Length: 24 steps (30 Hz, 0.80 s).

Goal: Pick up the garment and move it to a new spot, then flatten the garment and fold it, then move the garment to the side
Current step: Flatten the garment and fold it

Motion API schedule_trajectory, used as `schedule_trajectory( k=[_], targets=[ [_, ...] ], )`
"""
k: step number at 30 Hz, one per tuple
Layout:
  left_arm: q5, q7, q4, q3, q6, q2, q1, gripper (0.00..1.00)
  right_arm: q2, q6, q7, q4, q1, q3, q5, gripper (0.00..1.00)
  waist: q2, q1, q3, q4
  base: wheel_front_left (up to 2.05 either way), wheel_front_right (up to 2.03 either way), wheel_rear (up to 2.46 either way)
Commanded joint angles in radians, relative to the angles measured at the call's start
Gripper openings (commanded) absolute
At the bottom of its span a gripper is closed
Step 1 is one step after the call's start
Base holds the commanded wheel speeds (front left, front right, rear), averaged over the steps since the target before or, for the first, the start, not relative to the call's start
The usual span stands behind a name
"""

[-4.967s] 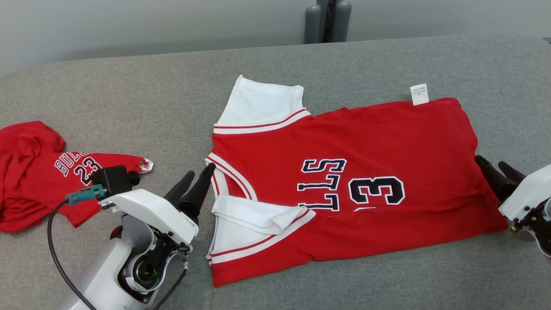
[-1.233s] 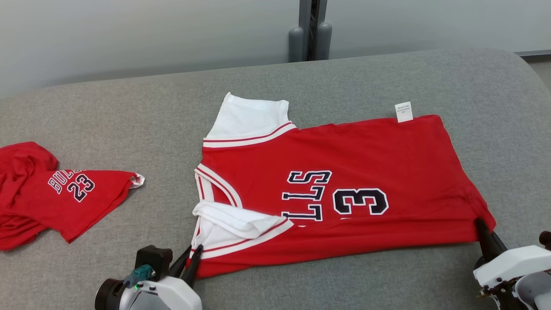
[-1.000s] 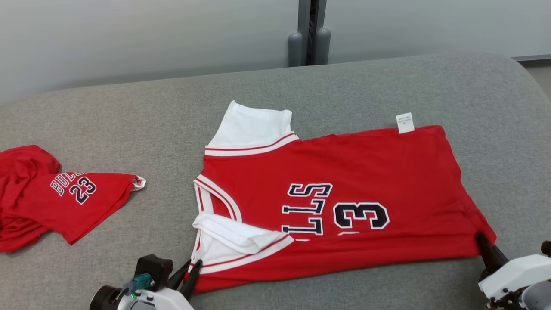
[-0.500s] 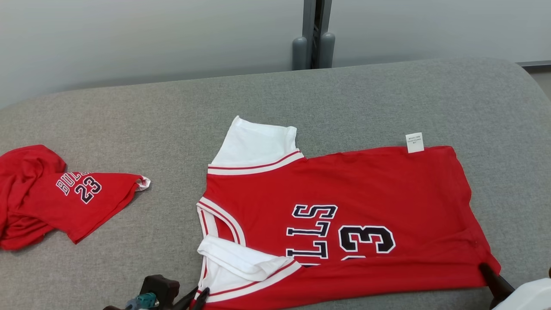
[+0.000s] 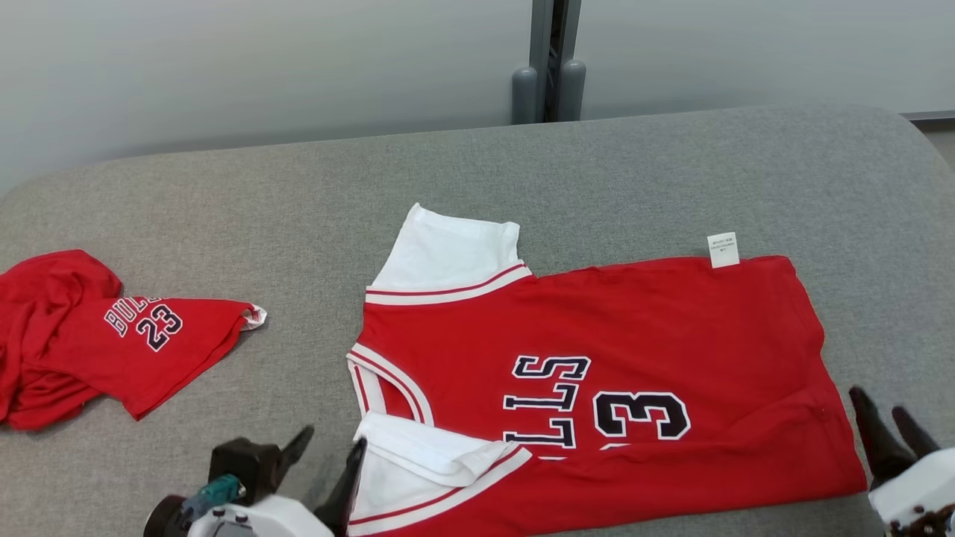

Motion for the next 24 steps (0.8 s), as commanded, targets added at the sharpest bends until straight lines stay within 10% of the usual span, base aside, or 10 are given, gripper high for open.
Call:
schedule_trajectory(
  k=[1,12,24],
  targets=[
    [-0.006,-0.022,0.0,0.016,0.009,-0.011,-0.02,1.0,0.001,0.0,-0.017,-0.014,-0.013,0.003,-0.004,1.0,0.0,0.0,0.001,-0.001,0.0,0.0,0.0],
    [0.025,-0.214,0.082,0.086,0.022,-0.122,-0.123,1.0,-0.062,0.0,-0.221,-0.091,-0.095,0.171,-0.059,1.0,0.0,0.0,0.058,-0.022,0.0,0.0,0.0],
    [0.106,-0.193,0.253,0.082,0.026,-0.148,-0.346,1.0,-0.104,0.0,-0.378,-0.081,-0.206,0.265,-0.125,1.0,0.0,0.0,0.214,-0.077,0.0,0.0,0.0]
  ],
)
